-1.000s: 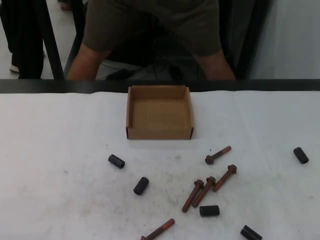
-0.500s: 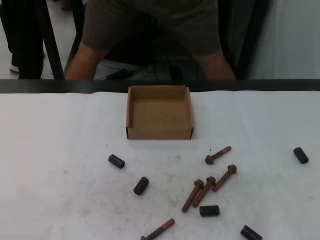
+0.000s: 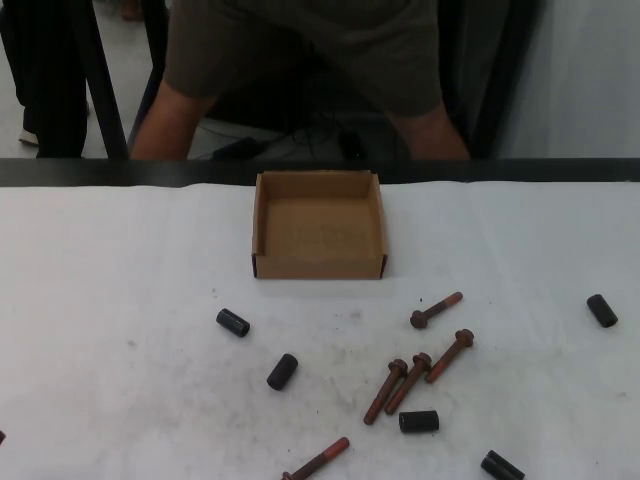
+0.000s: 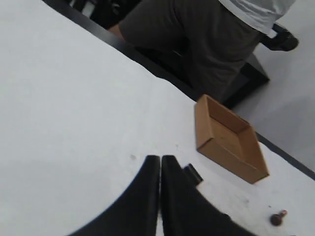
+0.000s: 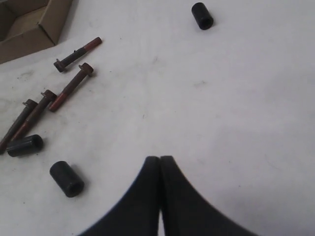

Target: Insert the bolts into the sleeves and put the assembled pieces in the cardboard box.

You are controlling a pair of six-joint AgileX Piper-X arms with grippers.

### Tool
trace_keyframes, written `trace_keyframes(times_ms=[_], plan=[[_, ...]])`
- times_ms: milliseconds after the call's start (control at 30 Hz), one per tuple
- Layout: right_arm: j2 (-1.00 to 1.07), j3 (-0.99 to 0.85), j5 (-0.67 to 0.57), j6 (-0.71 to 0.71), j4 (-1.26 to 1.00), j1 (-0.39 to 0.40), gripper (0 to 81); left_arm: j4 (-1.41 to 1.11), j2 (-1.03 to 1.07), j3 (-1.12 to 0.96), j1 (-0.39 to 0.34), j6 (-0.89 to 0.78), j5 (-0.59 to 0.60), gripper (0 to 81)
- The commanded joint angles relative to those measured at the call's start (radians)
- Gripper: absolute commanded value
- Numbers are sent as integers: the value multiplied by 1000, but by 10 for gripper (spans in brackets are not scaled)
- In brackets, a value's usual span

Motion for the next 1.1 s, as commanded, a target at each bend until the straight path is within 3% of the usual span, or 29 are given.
trace_keyframes(times_ms=[0, 100, 267, 367, 467, 600, 700, 900, 1067], plan=[[0, -10, -5, 40, -31, 2, 2, -6, 0, -9, -4, -81, 77, 8], [0, -10, -5, 79, -71, 2, 2, -6, 0, -9, -4, -88, 82, 8], [0, -10, -5, 290, -129, 2, 2, -10, 0, -9, -4, -91, 66, 8], [0, -10, -24, 276, -195, 2, 2, -17, 0, -9, -4, -89, -2, 8], [0, -10, -173, 244, -294, 2, 2, -55, 0, -9, -4, -89, -73, 8], [0, -10, -338, 180, -427, 2, 2, -149, 0, -9, -4, -91, -6, 8], [0, -10, -365, 167, -426, 2, 2, -248, 0, -9, -4, -129, 27, 8], [0, -95, -379, 78, -315, 2, 2, -507, 0, -9, -4, -96, -46, 8], [122, -199, -379, 9, -219, 2, 2, -415, 0, -9, -4, -182, 232, 8]])
